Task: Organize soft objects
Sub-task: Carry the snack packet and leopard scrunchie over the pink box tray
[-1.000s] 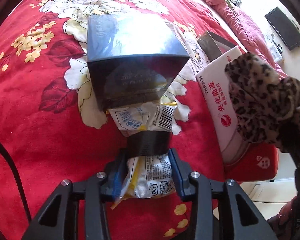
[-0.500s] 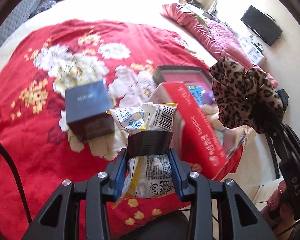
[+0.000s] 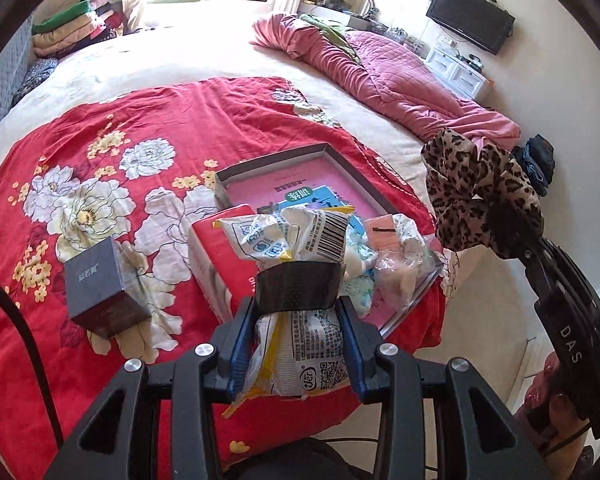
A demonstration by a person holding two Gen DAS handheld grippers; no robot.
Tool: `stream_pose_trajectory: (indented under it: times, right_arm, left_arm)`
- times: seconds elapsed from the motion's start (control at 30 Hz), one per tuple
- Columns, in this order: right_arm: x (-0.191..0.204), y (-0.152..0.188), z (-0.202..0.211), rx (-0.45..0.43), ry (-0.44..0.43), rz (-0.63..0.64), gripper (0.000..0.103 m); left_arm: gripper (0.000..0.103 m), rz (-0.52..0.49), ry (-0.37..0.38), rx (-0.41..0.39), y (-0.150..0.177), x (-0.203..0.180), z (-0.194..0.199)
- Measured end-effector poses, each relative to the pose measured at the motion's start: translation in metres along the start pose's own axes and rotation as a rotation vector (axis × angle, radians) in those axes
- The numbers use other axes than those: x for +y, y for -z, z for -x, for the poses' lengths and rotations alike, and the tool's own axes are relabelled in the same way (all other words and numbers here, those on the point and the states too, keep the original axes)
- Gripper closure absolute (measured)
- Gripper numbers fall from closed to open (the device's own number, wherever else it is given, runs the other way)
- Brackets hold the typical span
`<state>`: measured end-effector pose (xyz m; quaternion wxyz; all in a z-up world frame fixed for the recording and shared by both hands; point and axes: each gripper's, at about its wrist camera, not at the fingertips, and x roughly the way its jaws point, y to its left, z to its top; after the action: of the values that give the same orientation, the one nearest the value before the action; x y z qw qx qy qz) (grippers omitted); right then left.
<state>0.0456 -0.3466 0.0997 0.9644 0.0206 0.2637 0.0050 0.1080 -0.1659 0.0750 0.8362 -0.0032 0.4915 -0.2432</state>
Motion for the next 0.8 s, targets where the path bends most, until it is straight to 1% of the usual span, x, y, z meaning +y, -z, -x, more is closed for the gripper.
stream_pose_trajectory:
  times: [0.23, 0.43, 0.63, 0.8]
  right_arm:
    - [-0.032, 0.004, 0.009, -0.019, 0.031, -0.055, 0.094]
    - [-0.054, 0.012, 0.005, -0.008, 0.039, -0.113, 0.094]
    - [-0.067, 0.018, -0.007, 0.008, 0.068, -0.128, 0.094]
    - [-0.074, 0.024, -0.019, 0.028, 0.072, -0.137, 0.094]
  left_arm:
    - [0.063, -0.056, -0.007, 0.002, -0.014, -0.035, -0.011]
    - [0.063, -0.097, -0.013, 0.012, -0.021, -0.056, -0.024]
    - [0.063, -0.115, -0.007, 0.037, -0.025, -0.067, -0.048]
    - [0.063, -0.121, -0.005, 0.066, -0.028, -0.069, -0.066]
